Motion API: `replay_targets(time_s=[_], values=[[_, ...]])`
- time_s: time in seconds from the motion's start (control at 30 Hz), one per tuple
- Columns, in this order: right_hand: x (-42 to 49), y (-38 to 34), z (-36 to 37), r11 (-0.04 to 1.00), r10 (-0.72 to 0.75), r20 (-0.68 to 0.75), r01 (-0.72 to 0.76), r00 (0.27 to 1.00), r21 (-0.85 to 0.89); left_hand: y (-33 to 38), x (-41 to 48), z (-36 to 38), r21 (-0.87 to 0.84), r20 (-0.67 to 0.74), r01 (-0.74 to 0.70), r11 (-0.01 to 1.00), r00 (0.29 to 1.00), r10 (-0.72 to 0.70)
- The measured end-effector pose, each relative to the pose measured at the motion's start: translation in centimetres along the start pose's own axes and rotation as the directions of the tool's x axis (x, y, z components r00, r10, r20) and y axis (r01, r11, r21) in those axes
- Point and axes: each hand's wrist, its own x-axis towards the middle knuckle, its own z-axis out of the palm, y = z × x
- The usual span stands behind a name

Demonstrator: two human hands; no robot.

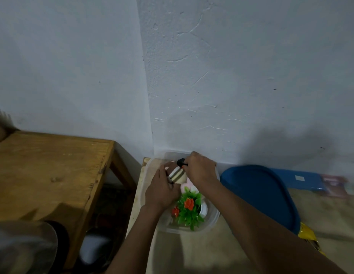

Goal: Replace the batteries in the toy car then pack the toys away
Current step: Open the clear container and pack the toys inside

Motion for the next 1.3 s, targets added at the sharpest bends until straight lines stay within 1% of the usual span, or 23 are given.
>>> replay_targets(time_s=[0.07,0.17,0.2,0.23,0.27,0.3,0.37,0.4,0.47,0.5,0.53,0.57,0.6,0.63,0.7,0.77,0.83,0.93,1.0,1.1,1.17,1.23,1.3], values=[[0.1,0.3,-0.2,0.999,-0.005,0.065,0.002,0.998,0.047,0.2,0.4,-0.4,0.015,0.054,0.028,0.999,0.998,-0.029],[-0.4,1.1,-1.0,0.981,-0.17,0.219,0.186,0.961,-0.055,0.1,0.7,-0.2,0.042,0.089,0.042,0.998,0.995,-0.046],[-0.7,1.3,-1.5,0.976,-0.189,0.264,0.21,0.946,-0.053,0.2,0.6,-0.2,0.064,0.092,0.034,0.997,0.995,-0.04],[-0.9,1.5,-1.9,0.978,-0.19,0.286,0.206,0.939,-0.026,0.2,0.6,-0.1,0.085,0.094,0.017,0.996,0.995,-0.025],[-1.3,1.7,-2.2,0.984,-0.178,0.268,0.177,0.947,0.028,0.2,0.5,-0.1,0.105,0.091,0.005,0.994,0.996,-0.015],[-1.9,2.0,-2.5,0.983,-0.17,0.21,0.151,0.963,0.101,0.1,0.4,-0.1,0.116,0.079,-0.017,0.993,0.997,0.008],[-3.3,2.6,-2.9,0.965,-0.141,0.02,0.133,0.99,0.226,0.2,-0.2,-0.4,0.119,0.038,-0.07,0.99,0.997,0.066],[-4.2,3.1,-3.1,0.955,-0.109,-0.082,0.127,0.991,0.266,0.6,-0.8,-0.7,0.113,-0.009,-0.104,0.988,0.994,0.106],[-6.4,4.5,-3.6,0.938,-0.003,-0.282,0.1,0.959,0.331,1.2,-2.2,-1.4,0.057,-0.198,-0.203,0.978,0.957,0.21],[-7.4,5.4,-3.7,0.931,0.061,-0.358,0.076,0.932,0.357,1.6,-3.0,-1.8,0.034,-0.318,-0.253,0.967,0.914,0.25],[-8.4,6.3,-3.7,0.927,0.125,-0.402,0.038,0.907,0.374,1.7,-3.6,-2.1,0.022,-0.421,-0.272,0.962,0.87,0.256],[-9.2,7.4,-3.7,0.924,0.194,-0.399,-0.03,0.896,0.381,1.7,-4.1,-2.4,0.015,-0.497,-0.258,0.966,0.837,0.231],[-9.8,8.6,-3.5,0.919,0.266,-0.355,-0.124,0.896,0.375,1.4,-4.3,-2.5,0.004,-0.536,-0.202,0.979,0.826,0.173],[-10.2,9.7,-3.4,0.911,0.334,-0.295,-0.226,0.895,0.345,1.0,-4.4,-2.5,-0.007,-0.541,-0.125,0.992,0.835,0.102],[-10.9,12.1,-3.3,0.88,0.447,-0.194,-0.391,0.873,0.269,-0.4,-4.2,-2.3,-0.054,-0.467,0.006,0.999,0.884,-0.031],[-11.2,14.4,-3.4,0.835,0.539,-0.107,-0.512,0.836,0.203,-1.0,-4.2,-2.1,-0.156,-0.392,0.054,0.986,0.913,-0.112],[-11.1,16.5,-3.7,0.775,0.624,-0.016,-0.617,0.781,0.137,-1.0,-4.2,-2.2,-0.218,-0.383,0.092,0.972,0.907,-0.172],[-10.6,19.0,-4.6,0.669,0.734,0.099,-0.74,0.672,0.069,-0.5,-4.1,-2.1,-0.226,-0.377,0.117,0.967,0.905,-0.197],[-10.5,20.1,-5.0,0.647,0.747,0.156,-0.761,0.647,0.058,-0.1,-4.1,-1.9,-0.224,-0.372,0.115,0.968,0.908,-0.194],[-10.3,21.4,-5.1,0.653,0.734,0.165,-0.751,0.659,0.095,0.0,-4.0,-1.7,-0.219,-0.371,0.122,0.968,0.907,-0.198],[-10.0,21.9,-5.3,0.674,0.704,0.1,-0.706,0.703,0.219,0.0,-3.9,-1.8,-0.213,-0.376,0.114,0.97,0.907,-0.189],[-10.1,21.6,-6.0,0.705,0.64,0.02,-0.598,0.768,0.382,-0.1,-3.9,-1.9,-0.193,-0.381,0.112,0.975,0.907,-0.179],[-10.8,20.4,-7.3,0.761,0.567,-0.087,-0.48,0.819,0.437,0.0,-4.0,-1.9,-0.178,-0.392,0.113,0.978,0.903,-0.176]])
